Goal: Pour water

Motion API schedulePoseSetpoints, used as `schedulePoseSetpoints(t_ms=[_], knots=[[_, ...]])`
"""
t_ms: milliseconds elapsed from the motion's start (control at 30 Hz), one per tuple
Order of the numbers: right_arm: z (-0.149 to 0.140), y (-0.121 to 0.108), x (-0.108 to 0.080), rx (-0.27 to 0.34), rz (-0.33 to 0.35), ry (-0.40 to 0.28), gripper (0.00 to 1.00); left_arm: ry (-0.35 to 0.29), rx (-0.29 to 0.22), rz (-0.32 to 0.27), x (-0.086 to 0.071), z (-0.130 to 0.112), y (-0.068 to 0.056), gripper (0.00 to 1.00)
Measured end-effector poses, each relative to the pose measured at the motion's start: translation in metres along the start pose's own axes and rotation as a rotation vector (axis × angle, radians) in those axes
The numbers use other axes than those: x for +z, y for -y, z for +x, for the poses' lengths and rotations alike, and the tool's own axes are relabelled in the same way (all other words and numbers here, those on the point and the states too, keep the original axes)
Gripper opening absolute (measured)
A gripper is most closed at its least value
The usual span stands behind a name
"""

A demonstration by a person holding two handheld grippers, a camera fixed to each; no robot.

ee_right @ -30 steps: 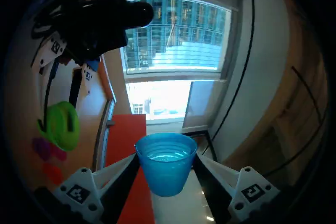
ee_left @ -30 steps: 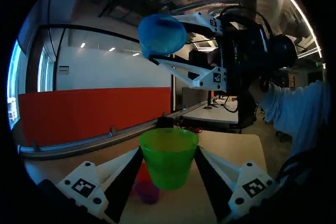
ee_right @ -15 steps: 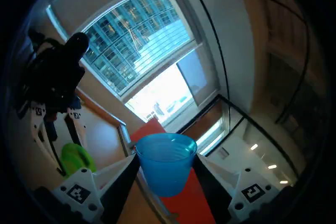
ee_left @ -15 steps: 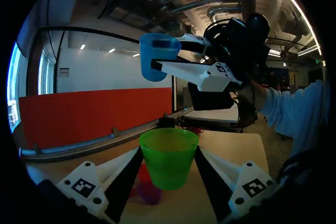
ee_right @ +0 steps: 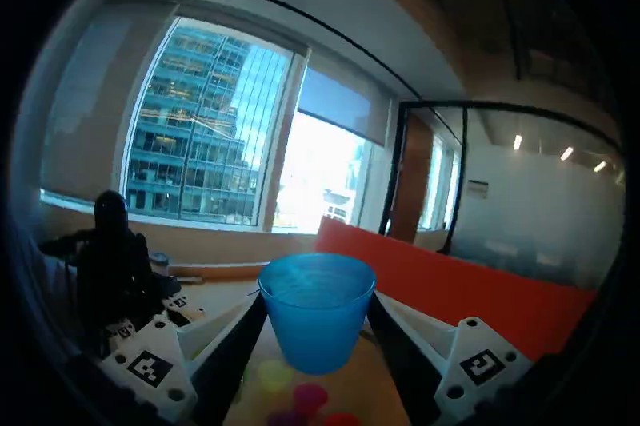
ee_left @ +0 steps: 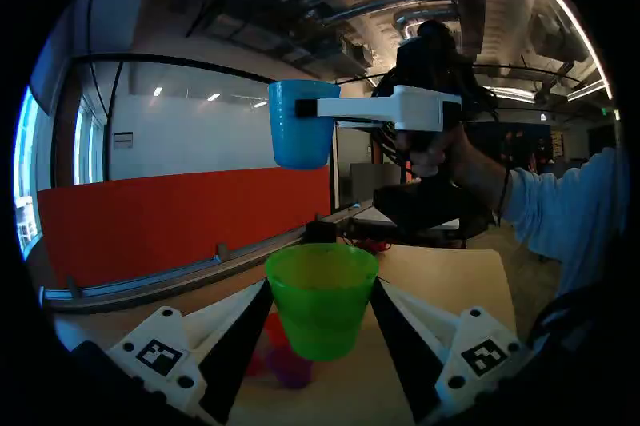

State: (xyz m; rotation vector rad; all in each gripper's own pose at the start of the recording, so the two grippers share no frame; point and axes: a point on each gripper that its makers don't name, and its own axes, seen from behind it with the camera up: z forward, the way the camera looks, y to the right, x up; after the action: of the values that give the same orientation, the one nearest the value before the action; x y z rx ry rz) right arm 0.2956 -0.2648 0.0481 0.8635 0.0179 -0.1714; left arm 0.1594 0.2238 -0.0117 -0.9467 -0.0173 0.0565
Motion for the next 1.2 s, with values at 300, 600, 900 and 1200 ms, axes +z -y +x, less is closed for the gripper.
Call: schedulePoseSetpoints(t_ms=[300, 600, 900, 1200], knots=[[-0.01, 0.004, 0.0, 0.113, 0.023, 0.027, 0.88, 0.001, 0.006, 0.008, 0.0, 0.001, 0.002, 0.85], [-0.016, -0.007, -0.009, 0.132, -0.001, 0.027, 0.88, 0.001, 0.012, 0.041, -0.008, 0.002, 0.014, 0.85], [-0.031, -0.019, -0.028, 0.119, -0.038, 0.036, 0.88, 0.026, 0.03, 0.102, -0.025, -0.005, 0.034, 0.85], [-0.044, -0.029, -0.046, 0.142, -0.06, 0.028, 0.88, 0.048, 0.026, 0.144, -0.04, -0.013, 0.049, 0.84]])
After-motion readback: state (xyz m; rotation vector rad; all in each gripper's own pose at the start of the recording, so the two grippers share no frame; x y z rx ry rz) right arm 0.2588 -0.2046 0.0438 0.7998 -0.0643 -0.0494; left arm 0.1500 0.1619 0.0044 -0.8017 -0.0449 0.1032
